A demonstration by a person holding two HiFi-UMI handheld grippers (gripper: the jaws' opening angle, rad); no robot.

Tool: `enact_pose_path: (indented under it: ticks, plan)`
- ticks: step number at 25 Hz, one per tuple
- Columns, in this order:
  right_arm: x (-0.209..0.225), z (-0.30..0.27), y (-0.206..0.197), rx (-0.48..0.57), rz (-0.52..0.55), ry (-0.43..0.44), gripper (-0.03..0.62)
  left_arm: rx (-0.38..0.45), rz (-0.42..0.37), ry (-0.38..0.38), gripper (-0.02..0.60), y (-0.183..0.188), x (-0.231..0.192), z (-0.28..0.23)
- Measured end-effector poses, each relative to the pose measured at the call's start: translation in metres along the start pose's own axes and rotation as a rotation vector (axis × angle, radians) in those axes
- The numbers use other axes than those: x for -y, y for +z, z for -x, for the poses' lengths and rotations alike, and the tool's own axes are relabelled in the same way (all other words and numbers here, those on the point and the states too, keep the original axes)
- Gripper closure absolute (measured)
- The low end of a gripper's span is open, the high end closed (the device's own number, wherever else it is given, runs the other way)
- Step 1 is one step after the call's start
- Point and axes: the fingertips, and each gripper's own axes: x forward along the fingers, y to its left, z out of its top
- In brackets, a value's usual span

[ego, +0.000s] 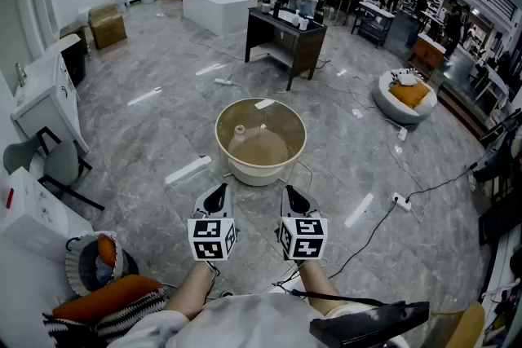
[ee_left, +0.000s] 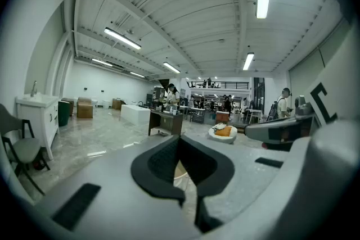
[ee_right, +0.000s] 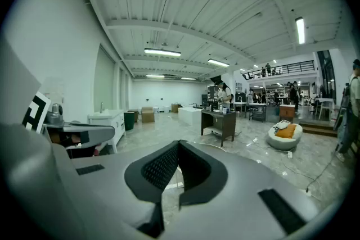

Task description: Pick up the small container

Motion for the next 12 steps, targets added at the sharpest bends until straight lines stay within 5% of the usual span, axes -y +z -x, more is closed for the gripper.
enact_pose_path:
  ticks: [12]
  plan:
    - [-0.027, -0.008, -0.002, -0.002, -0.031, 0.010, 0.571, -0.013, -0.004, -0.035, 0.574, -0.002, -0.022, 0.002]
